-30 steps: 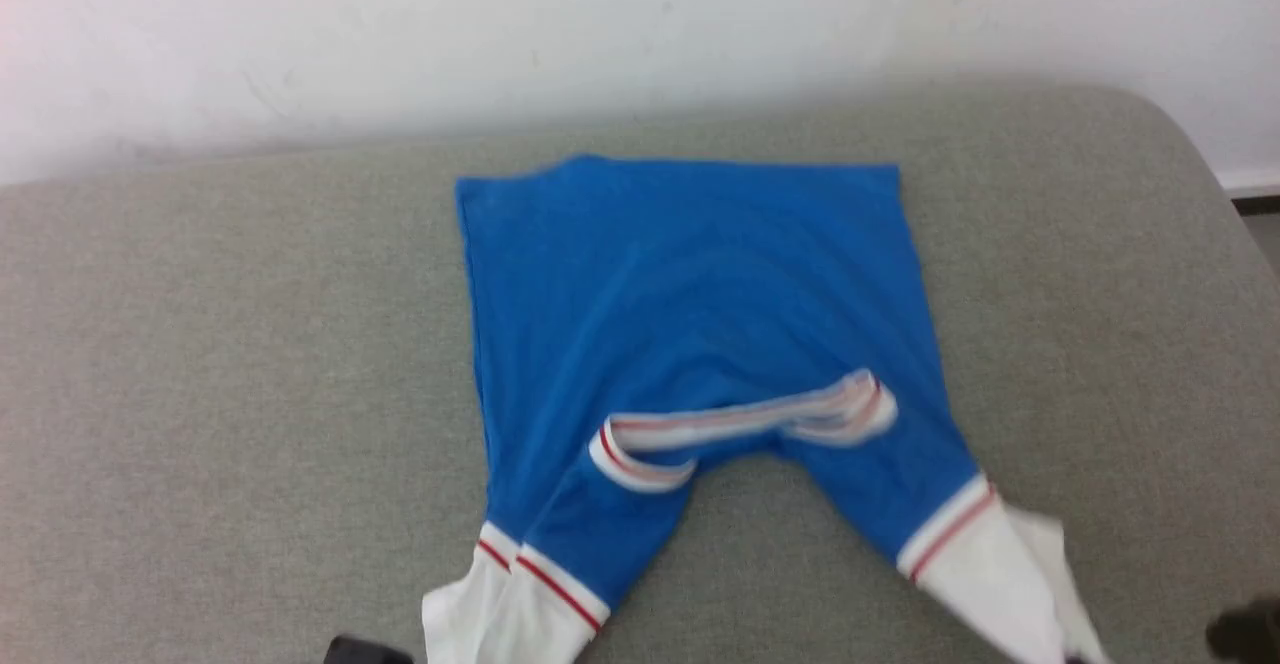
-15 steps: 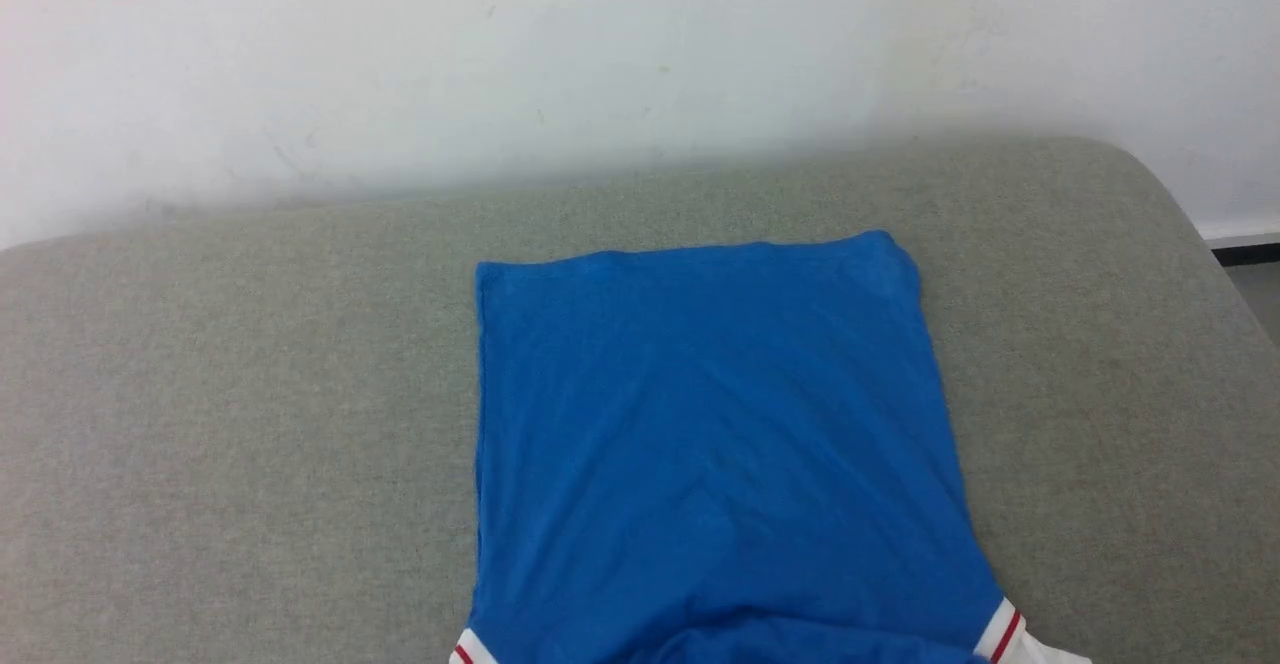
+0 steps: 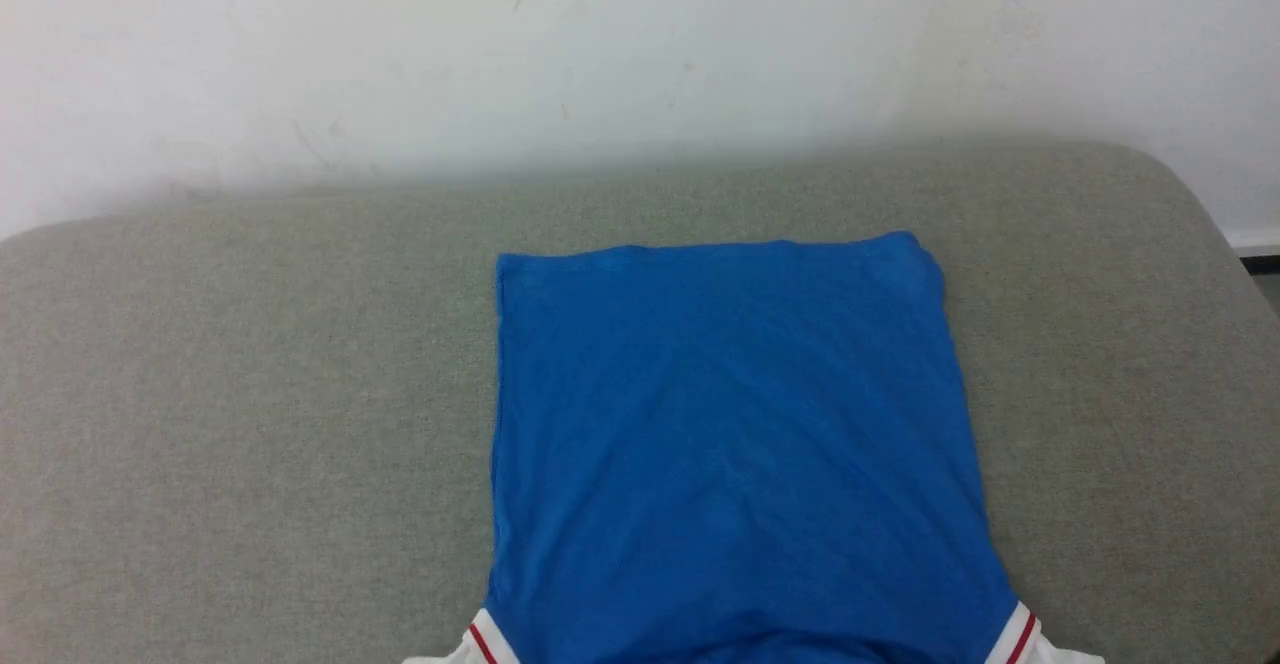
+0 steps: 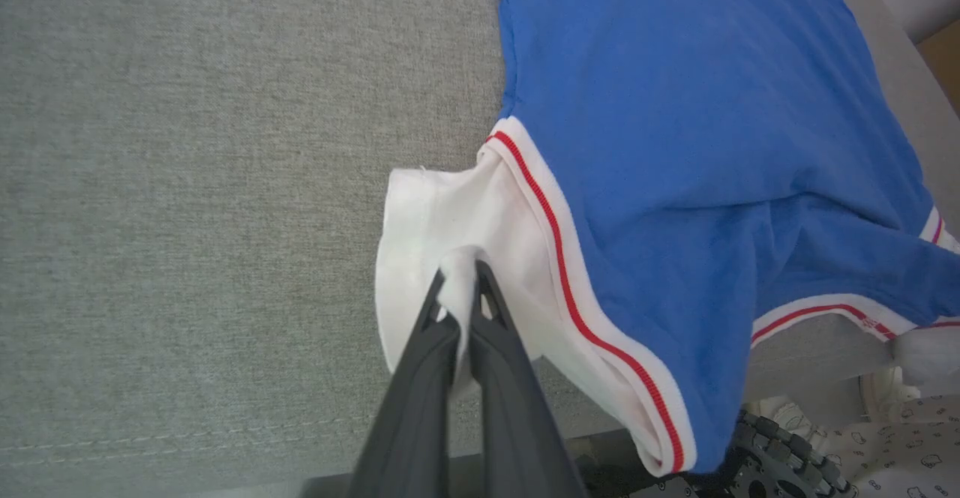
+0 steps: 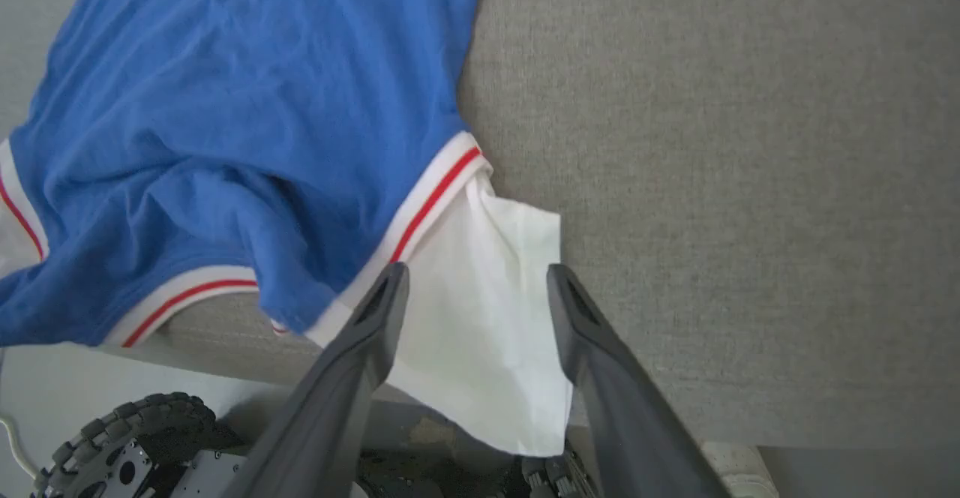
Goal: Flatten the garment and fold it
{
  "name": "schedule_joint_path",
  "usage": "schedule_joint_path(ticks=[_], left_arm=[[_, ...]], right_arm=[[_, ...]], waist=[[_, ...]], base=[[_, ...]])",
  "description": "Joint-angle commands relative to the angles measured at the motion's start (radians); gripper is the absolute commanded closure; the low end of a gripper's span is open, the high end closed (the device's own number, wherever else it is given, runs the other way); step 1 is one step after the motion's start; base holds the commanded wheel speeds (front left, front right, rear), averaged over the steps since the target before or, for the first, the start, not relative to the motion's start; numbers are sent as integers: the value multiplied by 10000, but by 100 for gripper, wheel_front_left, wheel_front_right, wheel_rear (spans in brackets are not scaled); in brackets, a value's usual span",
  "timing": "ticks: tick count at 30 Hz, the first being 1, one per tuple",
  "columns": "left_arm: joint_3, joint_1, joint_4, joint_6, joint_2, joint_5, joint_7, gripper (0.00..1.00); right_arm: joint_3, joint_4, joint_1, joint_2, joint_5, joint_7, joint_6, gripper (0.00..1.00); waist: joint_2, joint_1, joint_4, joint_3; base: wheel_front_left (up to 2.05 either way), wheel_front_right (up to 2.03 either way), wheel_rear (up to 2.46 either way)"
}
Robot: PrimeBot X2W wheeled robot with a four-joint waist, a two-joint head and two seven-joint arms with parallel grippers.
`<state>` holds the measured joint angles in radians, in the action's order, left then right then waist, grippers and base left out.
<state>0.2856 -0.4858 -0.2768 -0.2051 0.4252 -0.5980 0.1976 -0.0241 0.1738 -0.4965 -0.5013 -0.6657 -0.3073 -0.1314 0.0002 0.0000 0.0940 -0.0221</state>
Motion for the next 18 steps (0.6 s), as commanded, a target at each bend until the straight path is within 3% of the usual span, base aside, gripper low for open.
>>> schedule_joint_path(ticks=[1, 6, 10, 14, 18], left_arm=[[-21, 187, -134, -95, -27, 108, -49, 100], [74, 462, -868, -386, -41, 428, 124, 100], [324, 987, -1332, -487, -91, 764, 343, 100], [645, 1683, -1615, -525, -225, 1137, 531, 100], [987, 2301, -1743, -547, -388, 1549, 627, 100]], right_arm=[[323, 346, 438, 14, -143, 51, 7, 0], [1699, 1569, 2192, -184, -168, -108, 7, 0], [2258, 1855, 4511, -386, 246, -676, 7, 0], [1912, 1356, 7159, -541, 453, -1234, 7, 0], [1320, -262, 9553, -591, 767, -1992, 7, 0]], waist=[[-2, 0, -66, -225], [-2, 0, -209, -989], [-2, 0, -388, -1668], [-2, 0, -630, -2395], [-2, 0, -902, -3159]], base=[[0, 0, 0], [0, 0, 0], [0, 0, 0], [0, 0, 0], [0, 0, 0]])
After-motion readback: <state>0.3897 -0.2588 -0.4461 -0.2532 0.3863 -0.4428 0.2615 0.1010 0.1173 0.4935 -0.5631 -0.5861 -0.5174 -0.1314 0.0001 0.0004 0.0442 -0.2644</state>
